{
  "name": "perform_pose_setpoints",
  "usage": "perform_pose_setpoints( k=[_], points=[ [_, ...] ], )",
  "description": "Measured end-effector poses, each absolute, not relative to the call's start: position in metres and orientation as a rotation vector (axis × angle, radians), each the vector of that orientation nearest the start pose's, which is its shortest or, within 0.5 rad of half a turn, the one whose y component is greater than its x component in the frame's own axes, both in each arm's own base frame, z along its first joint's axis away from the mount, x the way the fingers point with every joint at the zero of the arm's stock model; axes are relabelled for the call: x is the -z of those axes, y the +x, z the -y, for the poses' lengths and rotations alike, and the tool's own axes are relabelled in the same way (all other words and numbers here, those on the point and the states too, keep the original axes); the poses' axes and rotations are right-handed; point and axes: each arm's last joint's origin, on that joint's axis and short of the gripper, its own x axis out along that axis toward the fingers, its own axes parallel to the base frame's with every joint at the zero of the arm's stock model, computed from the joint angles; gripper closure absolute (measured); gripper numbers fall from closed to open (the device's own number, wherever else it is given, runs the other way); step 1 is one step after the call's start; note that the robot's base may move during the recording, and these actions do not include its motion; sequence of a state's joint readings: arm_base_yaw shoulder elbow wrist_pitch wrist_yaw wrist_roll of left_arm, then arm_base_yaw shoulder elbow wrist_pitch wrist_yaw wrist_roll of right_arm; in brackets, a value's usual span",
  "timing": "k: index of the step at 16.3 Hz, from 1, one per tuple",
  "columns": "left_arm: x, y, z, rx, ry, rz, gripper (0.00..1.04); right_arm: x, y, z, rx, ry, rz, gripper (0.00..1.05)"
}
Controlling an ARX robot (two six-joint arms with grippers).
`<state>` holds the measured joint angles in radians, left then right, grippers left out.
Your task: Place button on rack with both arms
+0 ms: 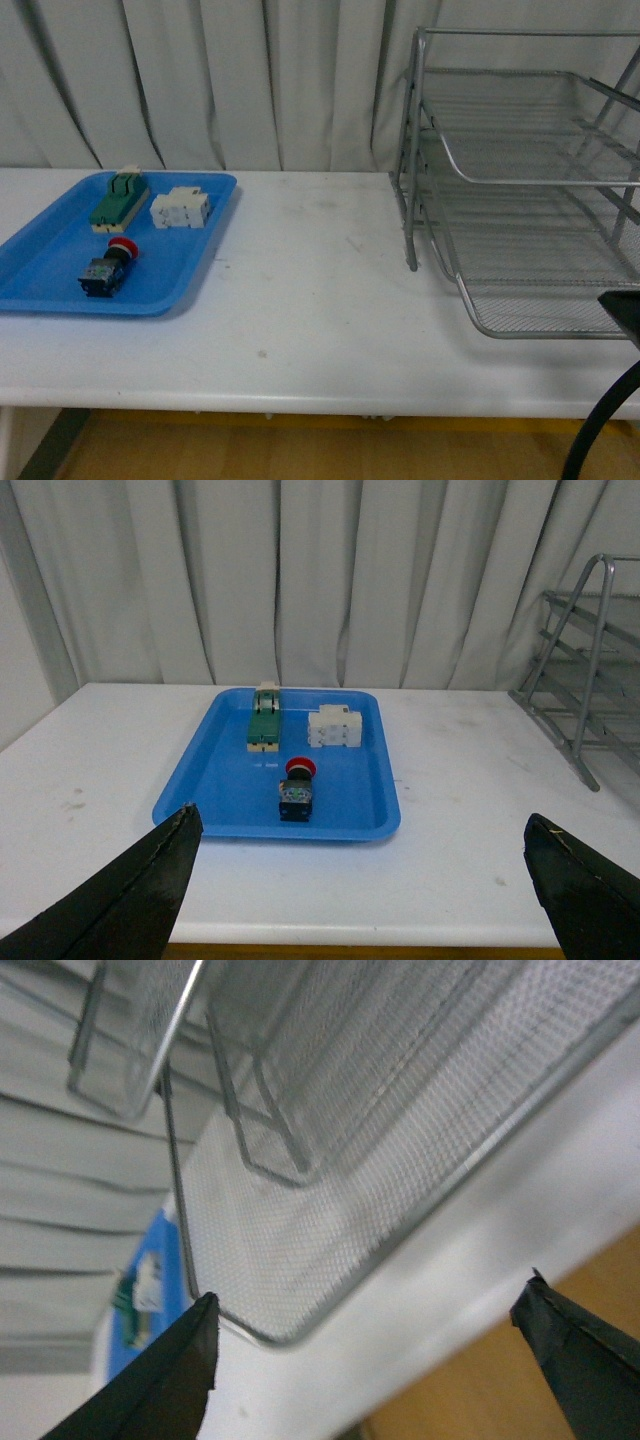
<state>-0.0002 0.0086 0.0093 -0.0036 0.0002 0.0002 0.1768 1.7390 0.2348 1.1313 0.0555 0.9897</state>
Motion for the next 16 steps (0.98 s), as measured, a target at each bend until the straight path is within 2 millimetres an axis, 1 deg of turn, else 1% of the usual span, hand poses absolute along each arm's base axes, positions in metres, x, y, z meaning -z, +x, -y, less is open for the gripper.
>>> perform_pose_setpoints(
  k=[1,2,3,4,5,6,7,9,10,11,12,13,15,16],
  points=[
    [-0.166,0.098,0.000,0.000,0.000,-0.003,0.07,-0.092,0.210,-0.043,0.067,0.841,-0.433,0.05],
    [-0.166,0.098,0.000,0.000,0.000,-0.003,0.07,-0.099,0.192,-0.045,0.050,0.738,-0.402,0.08],
    [-0.166,0.098,0.000,0.000,0.000,-0.003,0.07,-0.100,0.187,-0.042,0.041,0.560,-0.284,0.19],
    [-0.166,0.098,0.000,0.001,0.000,-0.001,0.07,-0.096,0.184,-0.037,0.059,0.453,-0.283,0.26],
    [-0.166,0.098,0.000,0.000,0.000,-0.002,0.07,-0.093,0.172,-0.030,0.054,0.283,-0.298,0.37],
    [-0.166,0.098,0.000,-0.001,0.000,-0.004,0.07,-0.108,0.173,-0.027,0.023,0.170,-0.202,0.48],
    [-0.166,0.098,0.000,0.000,0.000,-0.002,0.07,-0.119,0.173,-0.025,0.014,0.127,-0.129,0.53],
    [-0.166,0.098,0.000,-0.001,0.001,-0.002,0.07,-0.129,0.171,-0.024,0.006,0.095,-0.060,0.61],
    [-0.166,0.098,0.000,0.000,0.000,-0.004,0.07,-0.135,0.170,-0.022,0.005,0.080,-0.024,0.66],
    [-0.166,0.098,0.000,-0.001,0.000,-0.002,0.07,-0.142,0.166,-0.018,0.003,0.043,-0.007,0.81],
    [-0.166,0.098,0.000,-0.001,0.000,-0.002,0.07,-0.146,0.164,-0.017,0.003,0.028,-0.001,0.90],
    [-0.166,0.098,0.000,-0.001,0.001,-0.002,0.07,-0.160,0.152,-0.009,-0.009,0.009,0.028,1.03],
    [-0.166,0.098,0.000,-0.001,0.000,-0.002,0.07,-0.164,0.145,0.001,0.020,0.006,0.025,1.03],
    [-0.166,0.098,0.000,0.000,0.000,-0.002,0.07,-0.166,0.142,0.001,0.011,0.006,0.030,1.03]
  ],
)
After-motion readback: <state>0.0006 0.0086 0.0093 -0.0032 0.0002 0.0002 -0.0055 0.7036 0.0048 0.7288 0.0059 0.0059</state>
